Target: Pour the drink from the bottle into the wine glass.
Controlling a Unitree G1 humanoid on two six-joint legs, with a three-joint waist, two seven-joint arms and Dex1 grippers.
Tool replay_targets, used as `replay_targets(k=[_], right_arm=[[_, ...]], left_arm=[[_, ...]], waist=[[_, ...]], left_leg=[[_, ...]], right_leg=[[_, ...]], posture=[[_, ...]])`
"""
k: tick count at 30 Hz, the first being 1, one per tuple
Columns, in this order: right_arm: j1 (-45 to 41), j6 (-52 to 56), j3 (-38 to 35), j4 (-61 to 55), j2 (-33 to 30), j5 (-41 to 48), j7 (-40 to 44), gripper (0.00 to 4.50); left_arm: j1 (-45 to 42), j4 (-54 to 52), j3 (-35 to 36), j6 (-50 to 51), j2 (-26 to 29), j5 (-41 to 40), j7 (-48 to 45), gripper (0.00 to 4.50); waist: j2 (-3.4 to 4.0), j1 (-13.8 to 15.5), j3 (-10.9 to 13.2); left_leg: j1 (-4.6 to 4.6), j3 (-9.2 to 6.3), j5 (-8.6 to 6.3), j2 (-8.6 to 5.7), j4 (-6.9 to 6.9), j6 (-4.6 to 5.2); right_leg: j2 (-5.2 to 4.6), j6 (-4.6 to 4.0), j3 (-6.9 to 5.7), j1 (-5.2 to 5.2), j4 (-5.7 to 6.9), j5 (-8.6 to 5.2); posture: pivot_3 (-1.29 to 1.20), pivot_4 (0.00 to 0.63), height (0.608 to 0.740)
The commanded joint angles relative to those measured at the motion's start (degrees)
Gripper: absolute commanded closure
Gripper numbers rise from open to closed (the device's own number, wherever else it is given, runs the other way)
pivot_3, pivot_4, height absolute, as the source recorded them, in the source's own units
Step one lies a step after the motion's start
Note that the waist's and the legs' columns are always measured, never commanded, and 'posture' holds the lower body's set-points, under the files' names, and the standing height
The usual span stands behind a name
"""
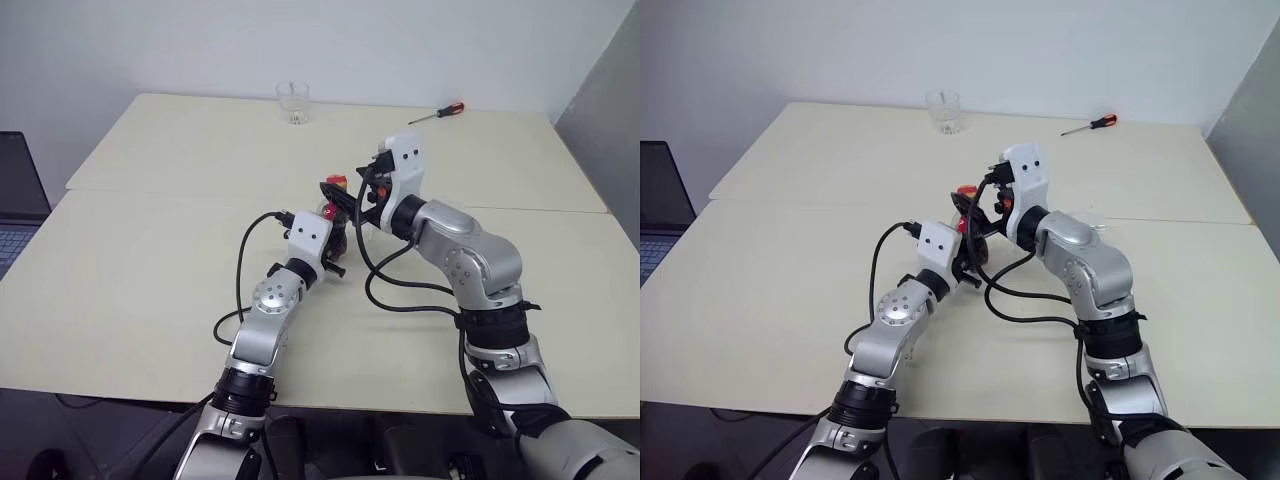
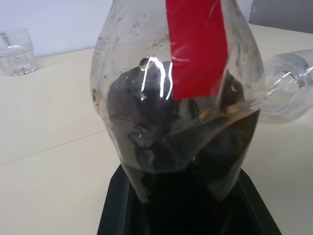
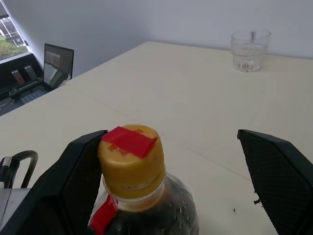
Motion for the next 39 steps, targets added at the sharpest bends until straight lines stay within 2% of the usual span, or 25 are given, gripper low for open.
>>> replay_targets(k=[1,17,24,31,39], right_arm=[[0.34,0.84,-2.32,-3.68,-1.33,0.91,-0.29,0.00],[2.15,3.51,-1.99,-8.43,-4.85,3.03,0.70,0.00],[3.63,5.54,-0.75,-13.05,-7.04,7.46,6.26,0.00],[0.63,5.91,-1.63,-11.85,-4.49,8.97,4.53,0.00],[-2.45,3.06,-0.30,-5.64,-2.05,5.78,2.15,0.00]], left_arm=[[-0.78,-3.23,0.44,-1.61,-0.19,-0.46,0.05,3.78],[-1.83,-1.92,0.32,-2.25,-0.49,-0.50,-0.38,3.78],[-1.96,-1.54,0.41,-2.55,-0.43,-0.55,-0.48,3.78],[-1.77,-1.55,0.44,-2.84,-0.41,-0.51,-0.44,3.78],[-1.55,-1.80,0.12,-2.95,-0.59,-0.47,-0.47,3.78]], waist=[[0.00,0.00,0.00],[0.00,0.00,0.00],[0.00,0.01,0.00],[0.00,-0.04,0.00],[0.00,0.02,0.00]], left_leg=[[0.00,-0.01,0.00,0.00,0.00,0.00],[0.00,-0.01,0.00,-0.01,0.02,0.00],[0.00,-0.01,0.00,-0.01,0.02,0.00],[0.01,-0.08,0.00,0.00,0.05,0.00],[0.00,-0.01,0.00,-0.01,0.15,0.00]], right_leg=[[0.00,0.00,0.00,0.00,0.00,0.00],[0.01,0.00,-0.01,0.01,0.00,0.00],[0.00,0.00,-0.01,0.03,-0.02,0.00],[0.03,0.00,-0.01,0.03,0.03,0.00],[0.01,0.03,-0.03,0.05,0.02,0.02]], posture=[[0.00,0.150,0.740],[0.00,0.150,0.740],[0.00,0.150,0.740],[0.00,0.150,0.740],[0.00,0.150,0.740]])
